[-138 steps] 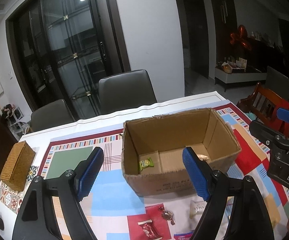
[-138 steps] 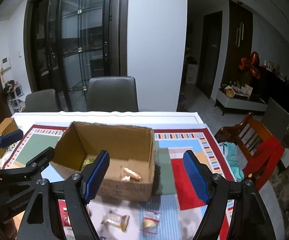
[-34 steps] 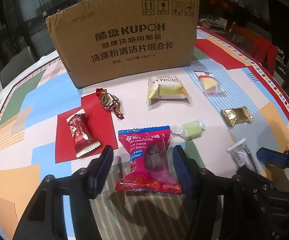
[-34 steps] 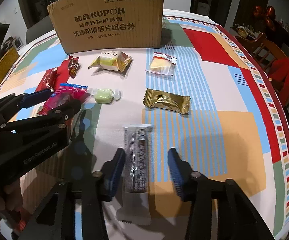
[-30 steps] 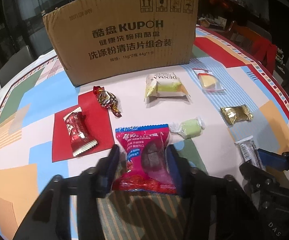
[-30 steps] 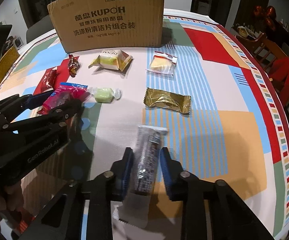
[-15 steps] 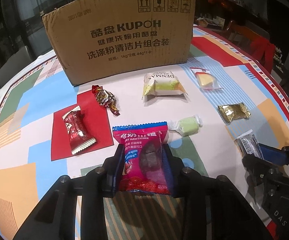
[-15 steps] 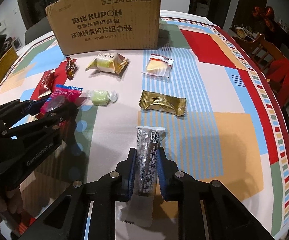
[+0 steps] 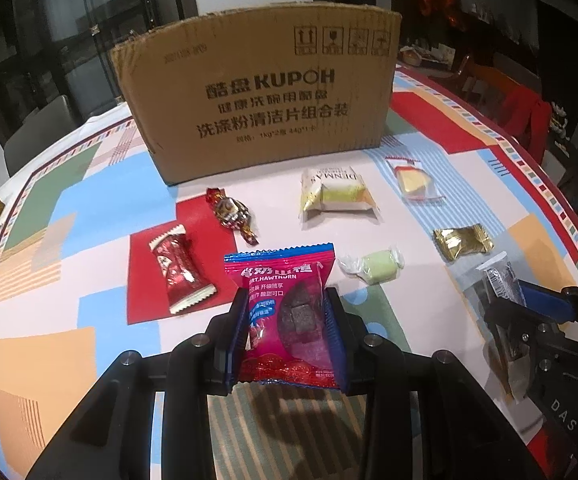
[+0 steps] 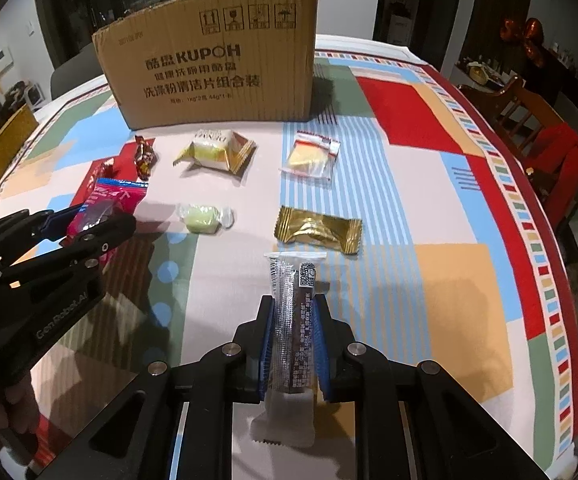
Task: Organize snacks
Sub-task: 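Lift both held snacks and carry them toward the cardboard box, then open both tools over the box to drop the hawthorn packet and silver bar, then withdraw both open tools from the box back toward the remaining snacks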
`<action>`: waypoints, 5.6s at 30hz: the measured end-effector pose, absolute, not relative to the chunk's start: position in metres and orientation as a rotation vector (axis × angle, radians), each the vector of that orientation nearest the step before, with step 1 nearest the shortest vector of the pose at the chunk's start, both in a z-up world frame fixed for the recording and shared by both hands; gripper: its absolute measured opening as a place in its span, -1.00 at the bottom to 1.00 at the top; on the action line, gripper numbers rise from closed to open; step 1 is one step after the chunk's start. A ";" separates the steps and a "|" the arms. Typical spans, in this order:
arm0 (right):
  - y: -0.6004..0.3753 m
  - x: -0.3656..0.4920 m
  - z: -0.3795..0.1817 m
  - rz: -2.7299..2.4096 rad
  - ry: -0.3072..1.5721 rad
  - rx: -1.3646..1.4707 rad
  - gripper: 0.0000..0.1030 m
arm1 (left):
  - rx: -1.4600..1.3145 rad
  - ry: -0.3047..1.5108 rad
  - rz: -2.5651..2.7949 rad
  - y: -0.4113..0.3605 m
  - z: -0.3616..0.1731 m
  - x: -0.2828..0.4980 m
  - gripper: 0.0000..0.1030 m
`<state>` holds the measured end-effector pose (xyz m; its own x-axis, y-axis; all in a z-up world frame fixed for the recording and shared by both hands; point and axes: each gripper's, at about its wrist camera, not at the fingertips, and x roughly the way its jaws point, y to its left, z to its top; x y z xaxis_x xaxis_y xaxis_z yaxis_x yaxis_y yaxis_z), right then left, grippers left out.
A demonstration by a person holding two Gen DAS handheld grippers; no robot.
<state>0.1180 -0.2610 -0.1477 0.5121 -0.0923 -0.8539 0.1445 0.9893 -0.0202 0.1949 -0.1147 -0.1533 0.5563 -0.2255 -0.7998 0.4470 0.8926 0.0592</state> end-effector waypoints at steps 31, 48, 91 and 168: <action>-0.255 0.137 -0.078 -0.120 0.866 0.040 -0.62 | 0.241 0.802 -0.350 -0.093 -0.087 0.199 -0.31; -0.250 0.156 -0.040 -0.102 0.767 0.031 -0.62 | 0.225 0.738 -0.312 -0.086 -0.050 0.214 -0.31; -0.261 0.249 0.033 -0.100 0.572 0.031 -0.62 | 0.204 0.629 -0.296 -0.100 0.011 0.302 -0.31; -0.267 0.316 0.025 -0.129 0.590 0.020 0.41 | 0.177 0.632 -0.259 -0.087 0.007 0.368 0.51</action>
